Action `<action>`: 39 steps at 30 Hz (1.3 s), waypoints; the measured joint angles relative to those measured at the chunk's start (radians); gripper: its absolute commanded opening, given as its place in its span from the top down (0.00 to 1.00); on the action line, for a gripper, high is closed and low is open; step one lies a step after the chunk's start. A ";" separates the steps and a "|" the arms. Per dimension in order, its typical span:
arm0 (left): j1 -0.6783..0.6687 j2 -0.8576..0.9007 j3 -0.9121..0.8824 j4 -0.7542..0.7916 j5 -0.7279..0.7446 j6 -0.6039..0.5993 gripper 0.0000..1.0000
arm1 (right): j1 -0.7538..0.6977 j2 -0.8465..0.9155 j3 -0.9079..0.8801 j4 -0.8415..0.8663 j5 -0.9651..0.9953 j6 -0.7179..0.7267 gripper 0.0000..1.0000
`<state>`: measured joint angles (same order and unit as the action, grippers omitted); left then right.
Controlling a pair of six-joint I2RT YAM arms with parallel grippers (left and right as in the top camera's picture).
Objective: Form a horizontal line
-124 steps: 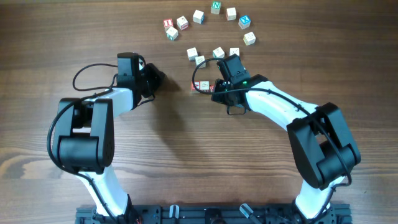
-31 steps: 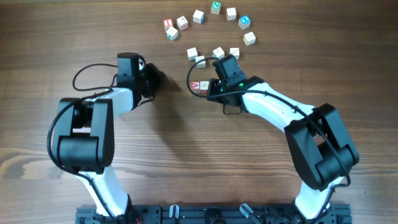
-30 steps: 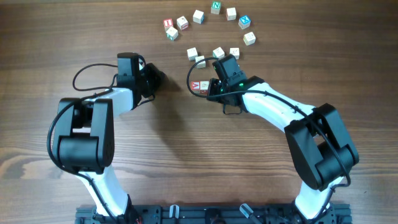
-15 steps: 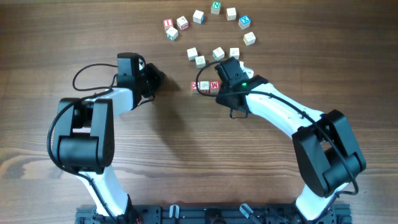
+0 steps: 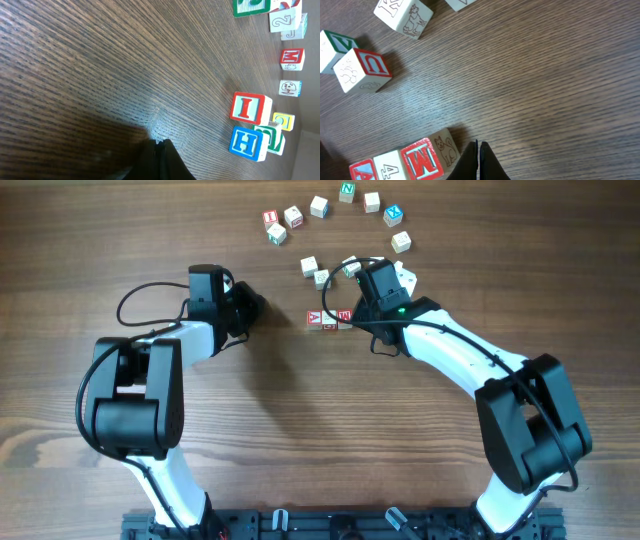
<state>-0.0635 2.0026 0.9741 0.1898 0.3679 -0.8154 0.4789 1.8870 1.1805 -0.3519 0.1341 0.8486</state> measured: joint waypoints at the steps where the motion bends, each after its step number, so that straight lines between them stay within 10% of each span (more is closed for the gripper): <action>1: 0.000 0.000 0.000 0.000 0.000 0.000 0.96 | 0.000 0.003 0.000 0.005 -0.003 0.000 0.96; 39: 0.000 0.000 0.000 0.000 0.000 0.000 0.96 | 0.000 0.061 0.000 0.081 -0.108 -0.039 0.96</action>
<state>-0.0635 2.0026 0.9741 0.1898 0.3683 -0.8154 0.4789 1.9476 1.1805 -0.2710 0.0261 0.8093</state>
